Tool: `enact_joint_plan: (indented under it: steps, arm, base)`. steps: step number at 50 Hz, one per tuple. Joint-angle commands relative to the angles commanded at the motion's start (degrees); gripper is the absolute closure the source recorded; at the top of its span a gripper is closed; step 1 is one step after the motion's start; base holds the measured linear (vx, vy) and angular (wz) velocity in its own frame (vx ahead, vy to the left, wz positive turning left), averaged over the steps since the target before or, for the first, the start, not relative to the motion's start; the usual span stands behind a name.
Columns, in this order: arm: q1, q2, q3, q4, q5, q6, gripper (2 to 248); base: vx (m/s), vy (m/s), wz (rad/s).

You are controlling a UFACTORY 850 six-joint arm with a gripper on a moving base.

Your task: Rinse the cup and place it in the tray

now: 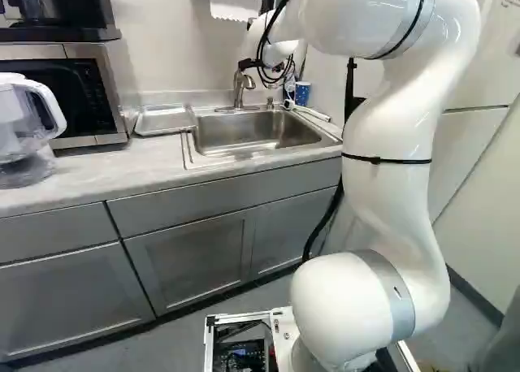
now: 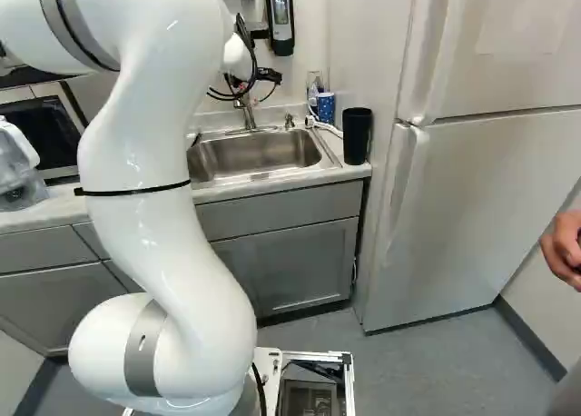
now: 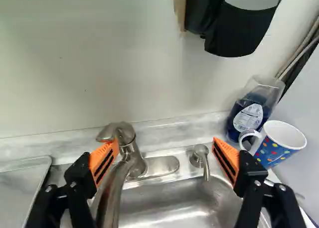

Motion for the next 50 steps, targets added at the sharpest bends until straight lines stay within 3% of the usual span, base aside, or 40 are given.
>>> enact_joint_plan:
  steps: [25, 50]
  arm:
    - [0.0, -0.03, -0.03, 0.0, 1.31, 0.0, 3]
    - [0.0, -0.03, -0.03, 0.0, 5.92, 0.0, 3]
  base:
    - [0.0, 0.0, 0.0]
    - [0.0, 0.0, 0.0]
